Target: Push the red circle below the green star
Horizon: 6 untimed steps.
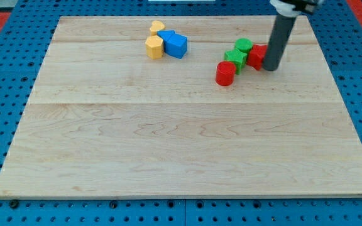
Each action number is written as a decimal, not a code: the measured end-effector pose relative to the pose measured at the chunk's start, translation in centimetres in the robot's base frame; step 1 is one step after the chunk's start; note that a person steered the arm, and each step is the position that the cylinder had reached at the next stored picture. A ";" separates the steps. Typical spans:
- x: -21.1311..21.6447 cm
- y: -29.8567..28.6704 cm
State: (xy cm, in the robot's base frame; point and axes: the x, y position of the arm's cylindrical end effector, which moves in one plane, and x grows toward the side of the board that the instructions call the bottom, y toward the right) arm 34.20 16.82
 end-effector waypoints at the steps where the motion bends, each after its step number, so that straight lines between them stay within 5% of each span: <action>1: 0.7 0.0; 3: 7.2 -6.7; 4: 7.0 -12.5; 6: 2.8 -8.3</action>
